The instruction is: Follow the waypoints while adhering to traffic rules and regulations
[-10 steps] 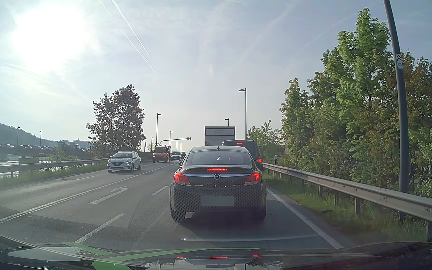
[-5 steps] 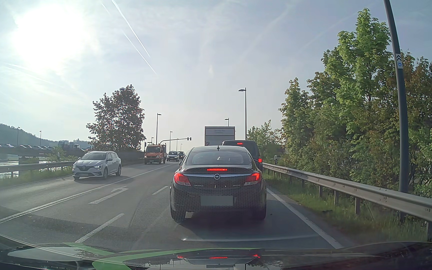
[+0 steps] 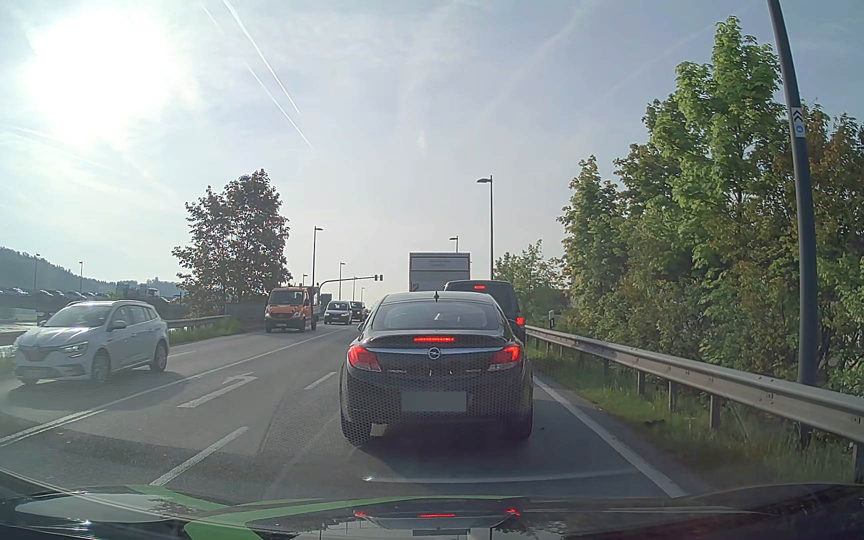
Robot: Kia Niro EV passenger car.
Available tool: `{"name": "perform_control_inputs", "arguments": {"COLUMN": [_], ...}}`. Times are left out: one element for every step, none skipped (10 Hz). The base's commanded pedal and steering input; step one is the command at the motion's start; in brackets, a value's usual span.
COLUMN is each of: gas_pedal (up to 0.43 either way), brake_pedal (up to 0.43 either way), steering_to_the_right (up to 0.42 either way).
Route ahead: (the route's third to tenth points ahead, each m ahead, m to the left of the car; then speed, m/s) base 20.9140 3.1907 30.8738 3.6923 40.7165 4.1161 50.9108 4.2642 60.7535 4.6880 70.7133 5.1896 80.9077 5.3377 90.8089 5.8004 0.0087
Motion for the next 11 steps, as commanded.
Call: {"name": "perform_control_inputs", "arguments": {"gas_pedal": [0.000, 0.000, 0.000, 0.000, 0.000, 0.000, 0.000, 0.000, 0.000, 0.000, 0.000], "brake_pedal": [0.262, 0.262, 0.262, 0.262, 0.262, 0.262, 0.262, 0.268, 0.268, 0.268, 0.268], "steering_to_the_right": [-0.001, -0.001, -0.001, -0.001, -0.001, -0.001, -0.001, -0.001, -0.001, -0.001, -0.001]}}
